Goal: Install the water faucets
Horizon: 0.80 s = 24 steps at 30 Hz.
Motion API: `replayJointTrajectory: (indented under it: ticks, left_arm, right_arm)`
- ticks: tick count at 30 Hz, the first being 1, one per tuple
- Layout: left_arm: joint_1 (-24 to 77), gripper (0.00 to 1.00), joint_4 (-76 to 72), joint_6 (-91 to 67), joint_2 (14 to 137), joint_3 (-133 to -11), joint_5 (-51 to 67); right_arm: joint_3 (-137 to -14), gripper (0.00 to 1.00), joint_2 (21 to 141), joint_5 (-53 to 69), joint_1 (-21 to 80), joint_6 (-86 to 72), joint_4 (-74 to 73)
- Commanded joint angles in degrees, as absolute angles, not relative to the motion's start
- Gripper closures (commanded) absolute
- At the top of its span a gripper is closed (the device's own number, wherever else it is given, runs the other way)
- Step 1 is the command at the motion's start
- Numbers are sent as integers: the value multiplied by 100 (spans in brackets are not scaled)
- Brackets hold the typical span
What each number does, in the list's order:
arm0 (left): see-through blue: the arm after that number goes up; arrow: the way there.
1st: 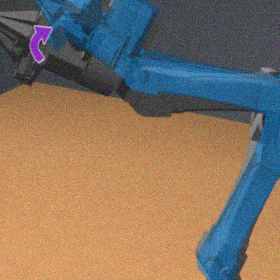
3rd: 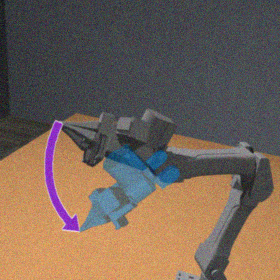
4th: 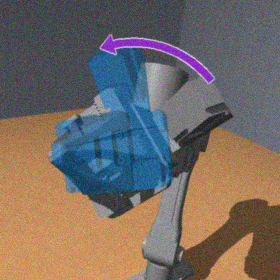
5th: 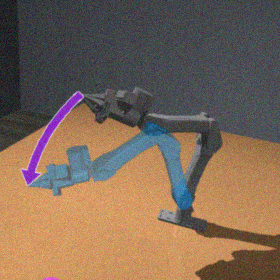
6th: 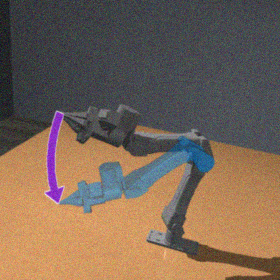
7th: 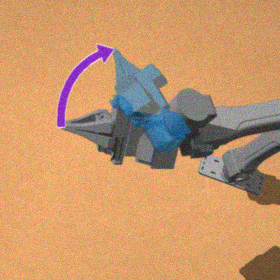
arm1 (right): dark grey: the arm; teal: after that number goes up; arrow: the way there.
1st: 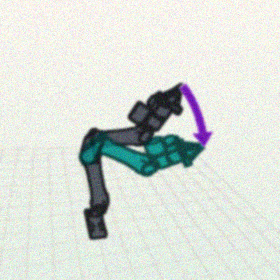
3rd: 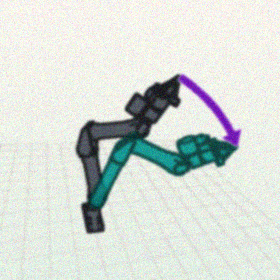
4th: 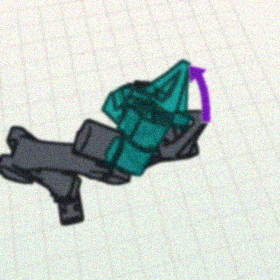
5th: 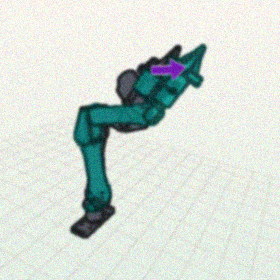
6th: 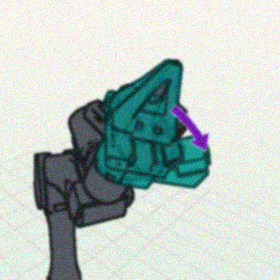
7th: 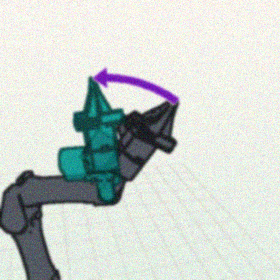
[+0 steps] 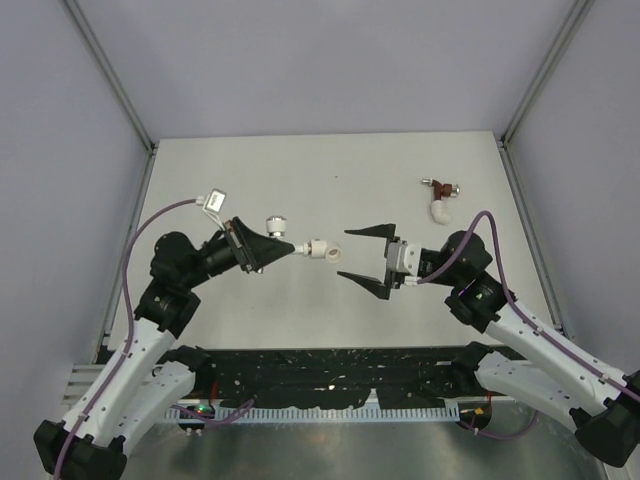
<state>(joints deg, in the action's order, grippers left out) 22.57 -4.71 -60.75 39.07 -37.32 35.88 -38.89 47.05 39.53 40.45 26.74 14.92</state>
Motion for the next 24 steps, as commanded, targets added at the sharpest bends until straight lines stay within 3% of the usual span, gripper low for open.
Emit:
replayJointTrajectory:
  ticks: [1,7,13,19,24]
  left_arm:
    - [2232,100,-1704,-7127,4113,-3999,4253]
    - [2232,100,-2092,-7488,4350,-4008,4473]
    - [2232,100,-2109,-7497,4447,-4122,4649]
    - [2232,100,-2215,-7471,4526,-4166,4746]
    - [2241,100,-2294,-6998,4605,-4262,4904]
  right_arm:
    - [-3912,21,4544,4272,4183,3542,2109]
    - [-4016,21,4790,4263,4386,3665,2311]
    - [-4227,29,5088,4271,4553,3665,2479]
    - [-4333,43,5291,4438,4597,3393,2698]
    - [-4491,64,5414,4614,4597,2683,2804]
